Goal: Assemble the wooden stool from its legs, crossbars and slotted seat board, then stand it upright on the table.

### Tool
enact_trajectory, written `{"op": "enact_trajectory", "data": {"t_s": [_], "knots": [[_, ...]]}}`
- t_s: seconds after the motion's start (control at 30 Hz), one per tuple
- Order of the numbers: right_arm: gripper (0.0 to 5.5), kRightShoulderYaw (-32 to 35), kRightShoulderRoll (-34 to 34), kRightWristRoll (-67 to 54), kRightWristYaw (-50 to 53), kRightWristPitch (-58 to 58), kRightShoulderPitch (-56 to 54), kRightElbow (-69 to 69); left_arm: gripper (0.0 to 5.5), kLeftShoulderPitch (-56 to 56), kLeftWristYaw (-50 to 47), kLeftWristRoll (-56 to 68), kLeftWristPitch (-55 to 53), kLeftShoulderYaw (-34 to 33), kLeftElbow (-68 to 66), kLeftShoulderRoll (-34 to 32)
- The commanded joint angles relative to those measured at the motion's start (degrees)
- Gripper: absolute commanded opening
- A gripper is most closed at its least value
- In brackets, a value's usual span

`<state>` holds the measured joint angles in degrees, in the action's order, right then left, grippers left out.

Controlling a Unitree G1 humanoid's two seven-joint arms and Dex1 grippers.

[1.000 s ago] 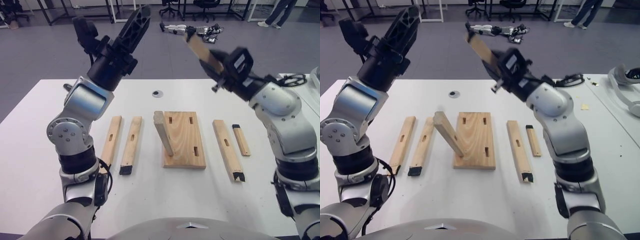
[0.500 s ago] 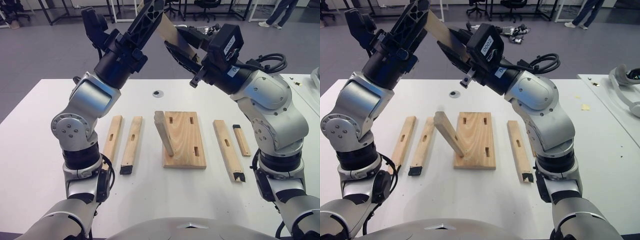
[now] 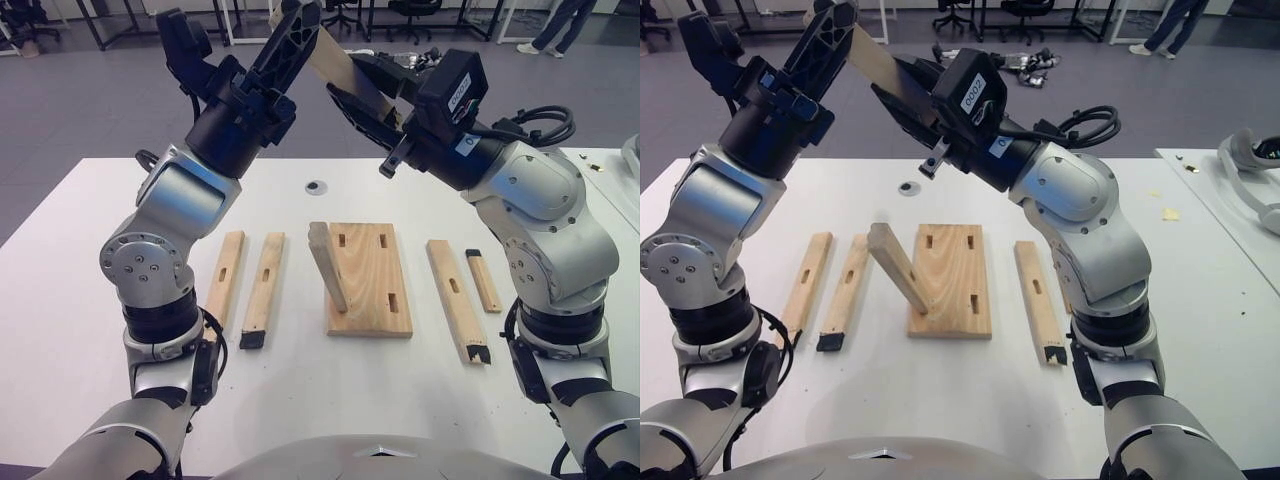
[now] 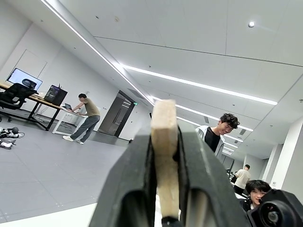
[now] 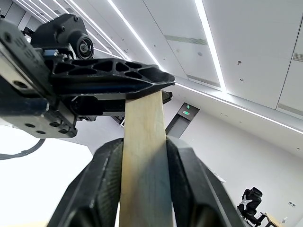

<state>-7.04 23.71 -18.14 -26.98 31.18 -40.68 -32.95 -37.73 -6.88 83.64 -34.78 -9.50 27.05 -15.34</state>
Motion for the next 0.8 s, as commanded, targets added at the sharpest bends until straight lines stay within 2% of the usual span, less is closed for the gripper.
{"op": "enact_trajectory", "data": {"t_s": [0.03,0.07,0.27,0.37,0.43,0.53,0.7,0.8], "knots": [[1.31,-0.8,0.2,1.0,-0.3,0.3,0.0,-0.1,0.39,-0.2,0.3,-2.3,0.9,0.0,0.0,-0.2],[1.67,-1.1,0.4,1.1,-0.4,0.8,0.2,-0.1,0.39,-0.3,0.1,-2.8,1.0,-0.3,0.0,-0.5],[2.7,-2.7,3.2,3.6,-0.5,3.3,4.0,-0.9,0.39,2.7,-2.2,-7.1,1.4,-4.6,-0.6,-4.0],[3.37,1.7,6.1,6.0,1.9,5.5,8.3,-0.6,0.39,14.5,-6.3,-13.0,0.4,-10.3,2.7,-8.1],[3.4,6.6,6.7,8.2,5.6,7.3,12.6,0.1,0.39,24.5,-7.2,-15.8,-0.6,-13.2,3.7,-9.3],[3.4,11.3,5.2,11.6,11.0,6.9,20.8,3.0,0.39,32.0,-7.0,-17.4,0.0,-14.0,1.4,-7.0],[3.4,9.1,-1.1,14.4,15.8,1.8,31.0,7.3,0.39,35.8,-5.9,-19.0,1.6,-13.9,-5.8,-1.6],[3.4,8.0,-3.5,15.5,17.3,-0.8,33.3,9.3,0.39,37.5,-3.5,-23.4,1.6,-10.0,-6.9,0.0]]}}
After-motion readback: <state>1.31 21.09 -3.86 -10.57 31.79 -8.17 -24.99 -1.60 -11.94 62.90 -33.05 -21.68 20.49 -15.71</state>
